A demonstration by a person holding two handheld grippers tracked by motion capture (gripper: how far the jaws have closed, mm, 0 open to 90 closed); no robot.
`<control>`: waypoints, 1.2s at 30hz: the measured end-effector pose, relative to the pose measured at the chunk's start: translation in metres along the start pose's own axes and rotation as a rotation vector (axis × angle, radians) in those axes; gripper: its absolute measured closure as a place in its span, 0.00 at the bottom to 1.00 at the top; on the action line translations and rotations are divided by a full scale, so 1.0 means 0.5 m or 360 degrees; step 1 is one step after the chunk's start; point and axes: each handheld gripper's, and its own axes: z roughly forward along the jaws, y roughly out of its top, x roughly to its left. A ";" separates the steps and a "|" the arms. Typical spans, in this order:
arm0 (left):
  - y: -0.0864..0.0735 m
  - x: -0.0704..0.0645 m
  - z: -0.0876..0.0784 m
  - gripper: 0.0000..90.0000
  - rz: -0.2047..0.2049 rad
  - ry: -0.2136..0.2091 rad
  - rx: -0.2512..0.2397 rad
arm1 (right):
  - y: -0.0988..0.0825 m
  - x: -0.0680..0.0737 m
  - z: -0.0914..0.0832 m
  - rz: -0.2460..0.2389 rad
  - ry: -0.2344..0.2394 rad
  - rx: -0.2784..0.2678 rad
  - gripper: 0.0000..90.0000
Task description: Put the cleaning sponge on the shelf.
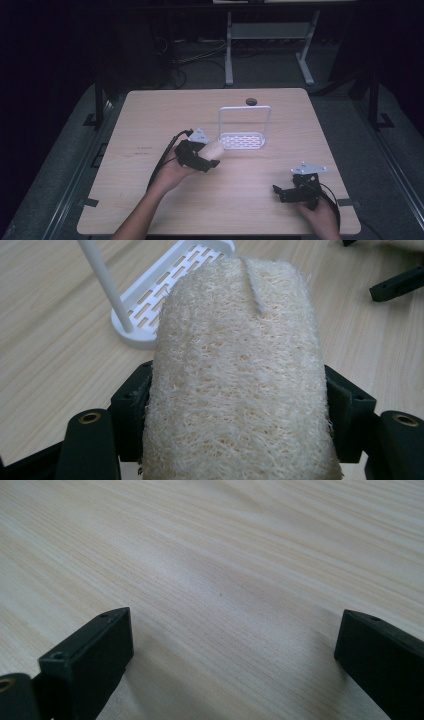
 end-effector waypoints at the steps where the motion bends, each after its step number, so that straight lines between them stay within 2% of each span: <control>1: 0.003 0.001 0.002 0.32 0.0000 -0.0005 0.0000 | 0.000 0.000 0.000 -0.0002 -0.0001 -0.0001 0.02; 36: 0.084 -0.012 0.086 0.32 0.0028 -0.0013 -0.0041 | 0.000 0.000 0.000 0.0000 0.0000 0.0000 0.02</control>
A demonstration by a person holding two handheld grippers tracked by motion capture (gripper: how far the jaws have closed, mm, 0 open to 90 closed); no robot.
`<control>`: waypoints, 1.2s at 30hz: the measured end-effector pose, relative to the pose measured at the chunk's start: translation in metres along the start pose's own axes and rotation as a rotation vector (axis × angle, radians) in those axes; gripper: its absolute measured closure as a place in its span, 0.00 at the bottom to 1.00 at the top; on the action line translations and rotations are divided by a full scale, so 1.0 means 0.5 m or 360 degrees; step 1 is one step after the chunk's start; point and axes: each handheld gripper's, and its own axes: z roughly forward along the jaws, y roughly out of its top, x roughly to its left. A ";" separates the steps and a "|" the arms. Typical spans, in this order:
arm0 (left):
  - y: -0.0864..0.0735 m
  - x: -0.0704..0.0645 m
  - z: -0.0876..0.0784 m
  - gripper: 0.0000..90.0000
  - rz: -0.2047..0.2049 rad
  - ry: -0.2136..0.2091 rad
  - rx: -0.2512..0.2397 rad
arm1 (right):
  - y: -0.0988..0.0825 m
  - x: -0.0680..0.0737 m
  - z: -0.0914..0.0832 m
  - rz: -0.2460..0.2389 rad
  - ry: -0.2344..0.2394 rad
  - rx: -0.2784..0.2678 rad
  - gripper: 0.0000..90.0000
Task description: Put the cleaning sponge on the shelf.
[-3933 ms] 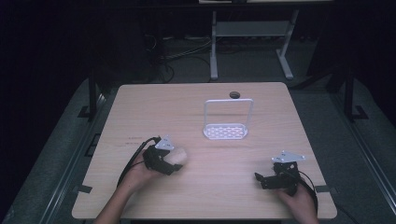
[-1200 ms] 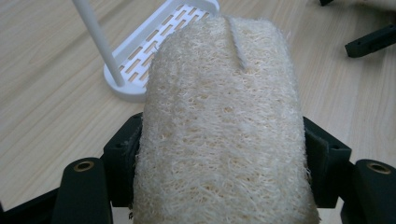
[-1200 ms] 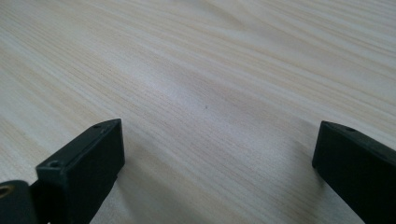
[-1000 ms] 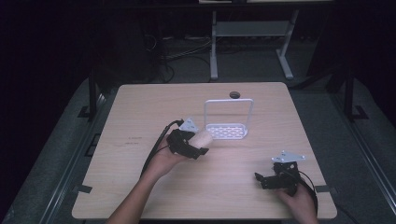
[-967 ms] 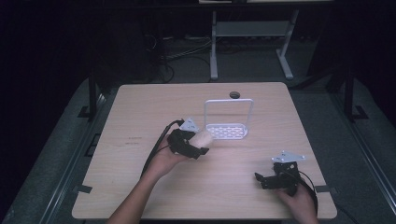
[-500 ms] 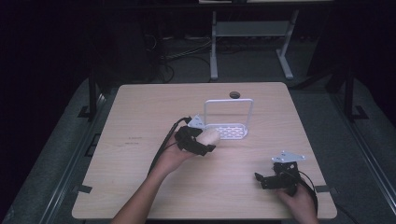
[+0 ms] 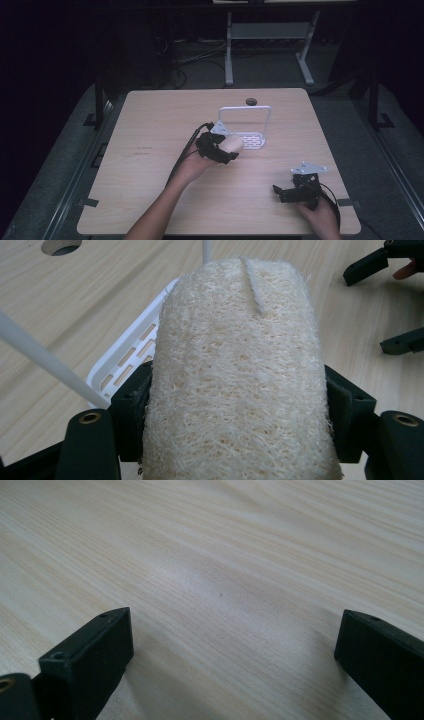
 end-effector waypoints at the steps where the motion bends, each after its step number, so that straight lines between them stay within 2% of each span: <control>1: 0.002 0.000 0.004 0.32 -0.0003 -0.0001 0.0000 | 0.000 0.000 0.000 0.0001 0.0000 0.0000 0.02; 12: 0.028 -0.002 0.036 0.32 0.0004 0.0003 -0.0007 | 0.000 0.000 0.000 0.0001 0.0000 0.0000 0.02; 18: 0.035 0.000 0.056 0.32 -0.0014 0.0004 -0.0003 | 0.000 0.001 0.000 0.0006 0.0004 -0.0002 0.02; 21: 0.039 0.004 0.063 0.32 -0.0037 0.0012 -0.0018 | 0.000 0.000 0.000 0.0004 0.0003 -0.0001 0.02; 29: 0.053 0.012 0.083 0.32 -0.0039 0.0039 -0.0014 | 0.000 0.000 0.000 0.0003 0.0001 0.0000 0.02; 30: 0.054 0.012 0.087 0.32 -0.0059 0.0042 -0.0023 | 0.000 0.000 0.000 0.0004 0.0001 0.0000 0.02; 36: 0.063 0.016 0.106 0.32 -0.0047 0.0053 -0.0007 | 0.000 0.001 0.000 0.0001 0.0011 -0.0008 0.02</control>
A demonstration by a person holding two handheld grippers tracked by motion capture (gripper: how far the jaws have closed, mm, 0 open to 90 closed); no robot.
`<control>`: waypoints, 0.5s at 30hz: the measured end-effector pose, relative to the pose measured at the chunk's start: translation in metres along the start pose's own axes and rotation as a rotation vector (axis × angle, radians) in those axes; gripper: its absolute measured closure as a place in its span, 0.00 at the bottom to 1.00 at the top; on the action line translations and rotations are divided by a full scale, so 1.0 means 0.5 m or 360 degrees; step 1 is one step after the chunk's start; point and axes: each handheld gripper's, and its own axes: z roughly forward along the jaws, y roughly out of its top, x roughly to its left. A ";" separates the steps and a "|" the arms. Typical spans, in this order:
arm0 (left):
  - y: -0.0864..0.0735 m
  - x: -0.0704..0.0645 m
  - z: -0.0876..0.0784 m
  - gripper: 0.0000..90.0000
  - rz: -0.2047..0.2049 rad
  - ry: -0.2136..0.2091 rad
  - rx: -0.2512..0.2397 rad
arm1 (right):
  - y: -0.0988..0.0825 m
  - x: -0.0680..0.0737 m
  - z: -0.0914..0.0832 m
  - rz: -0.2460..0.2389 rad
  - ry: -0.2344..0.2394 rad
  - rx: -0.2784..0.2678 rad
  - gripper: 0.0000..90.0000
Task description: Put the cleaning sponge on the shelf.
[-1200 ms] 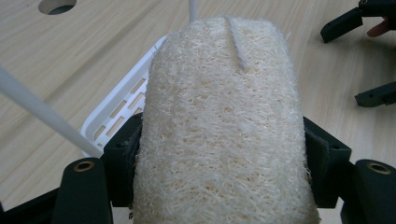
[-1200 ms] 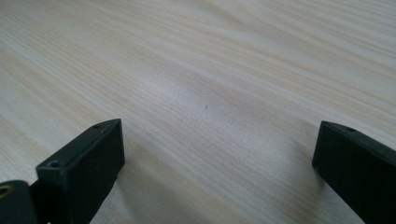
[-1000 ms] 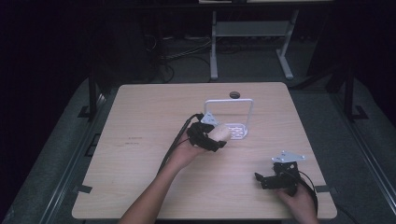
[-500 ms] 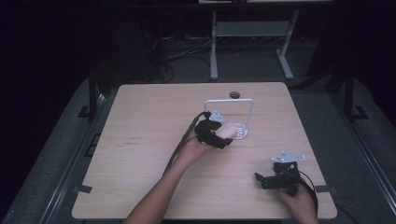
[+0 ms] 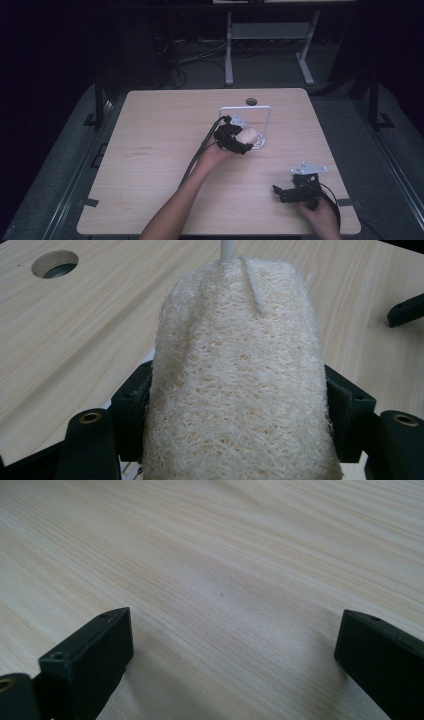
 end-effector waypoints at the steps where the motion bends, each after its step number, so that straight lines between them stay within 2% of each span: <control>1: 0.001 0.000 0.004 0.32 -0.0005 0.0008 -0.0002 | 0.000 0.000 0.000 -0.0001 0.0000 0.0000 0.02; 5: 0.008 0.002 0.021 0.32 -0.0003 0.0035 0.0015 | 0.000 0.000 0.000 0.0002 0.0002 0.0001 0.02; 9: 0.011 -0.001 0.038 0.32 -0.0050 0.0025 0.0005 | 0.000 0.000 0.000 -0.0002 0.0005 0.0004 0.02; 11: 0.013 0.000 0.046 0.32 -0.0029 0.0036 0.0021 | 0.000 0.000 -0.001 -0.0009 0.0001 0.0004 0.02; 15: 0.013 0.000 0.060 0.32 -0.0033 0.0058 0.0038 | 0.000 0.000 -0.001 -0.0010 0.0000 0.0005 0.02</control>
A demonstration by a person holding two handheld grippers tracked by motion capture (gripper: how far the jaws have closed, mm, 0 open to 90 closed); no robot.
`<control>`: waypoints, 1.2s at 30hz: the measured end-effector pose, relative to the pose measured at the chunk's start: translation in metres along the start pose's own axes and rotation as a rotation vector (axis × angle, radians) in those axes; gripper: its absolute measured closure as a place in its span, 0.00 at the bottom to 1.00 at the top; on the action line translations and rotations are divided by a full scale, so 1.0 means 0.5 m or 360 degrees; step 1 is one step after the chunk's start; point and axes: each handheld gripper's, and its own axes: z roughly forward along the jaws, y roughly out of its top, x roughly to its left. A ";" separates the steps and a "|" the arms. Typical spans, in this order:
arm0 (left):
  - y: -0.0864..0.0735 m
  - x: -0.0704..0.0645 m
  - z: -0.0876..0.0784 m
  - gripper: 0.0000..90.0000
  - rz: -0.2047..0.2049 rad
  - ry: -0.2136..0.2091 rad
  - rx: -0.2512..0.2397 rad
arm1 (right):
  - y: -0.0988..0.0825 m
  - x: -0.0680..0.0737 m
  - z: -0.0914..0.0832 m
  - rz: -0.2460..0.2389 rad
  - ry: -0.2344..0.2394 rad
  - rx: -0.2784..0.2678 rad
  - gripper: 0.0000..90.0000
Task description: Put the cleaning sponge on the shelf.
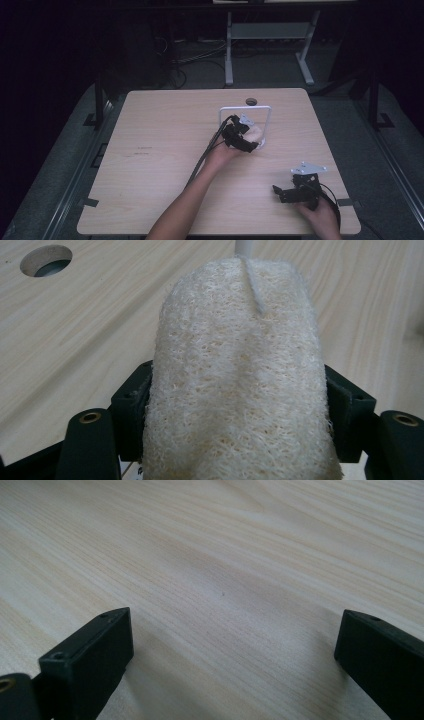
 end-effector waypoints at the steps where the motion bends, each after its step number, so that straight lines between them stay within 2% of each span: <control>1: -0.001 0.000 0.004 0.32 -0.0010 0.0003 -0.0002 | 0.000 0.000 0.000 -0.0005 -0.0001 -0.0001 0.02; 8: -0.001 0.007 0.025 0.32 -0.0020 0.0023 0.0039 | 0.000 0.000 0.000 0.0001 0.0006 -0.0001 0.02; 13: -0.001 0.011 0.035 0.32 0.0005 0.0060 0.0075 | 0.000 0.000 0.000 -0.0003 0.0005 -0.0003 0.02; 20: -0.002 0.013 0.044 0.32 -0.0009 0.0099 0.0099 | 0.000 0.000 0.000 -0.0002 0.0003 0.0001 0.02; 27: -0.001 0.015 0.048 0.32 -0.0018 0.0098 0.0129 | 0.000 0.000 0.000 -0.0006 0.0002 -0.0001 0.02; 32: -0.003 0.017 0.049 0.31 -0.0043 0.0104 0.0127 | 0.000 0.000 0.000 -0.0007 0.0005 -0.0001 0.02; 36: -0.003 0.017 0.050 0.31 -0.0037 0.0109 0.0129 | 0.000 0.000 0.000 -0.0008 0.0006 -0.0001 0.02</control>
